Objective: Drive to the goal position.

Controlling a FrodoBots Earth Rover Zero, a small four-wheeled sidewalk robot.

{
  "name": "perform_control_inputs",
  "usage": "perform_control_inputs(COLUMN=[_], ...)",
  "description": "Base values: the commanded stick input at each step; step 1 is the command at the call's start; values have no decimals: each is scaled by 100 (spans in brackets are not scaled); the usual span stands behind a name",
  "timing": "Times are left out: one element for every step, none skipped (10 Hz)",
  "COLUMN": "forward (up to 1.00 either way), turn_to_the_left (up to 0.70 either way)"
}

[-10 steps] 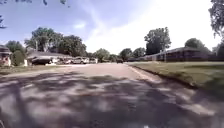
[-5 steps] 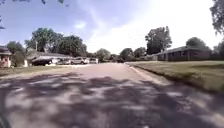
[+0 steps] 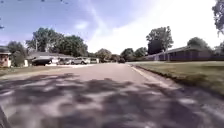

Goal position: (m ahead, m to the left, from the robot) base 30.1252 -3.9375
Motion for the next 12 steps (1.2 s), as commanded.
perform_control_inputs(forward=[70,70,70,70,70,70,70,70,70,70,70,70], turn_to_the_left=[3,3,3,3,3,3,3,3,3,3,3,-9])
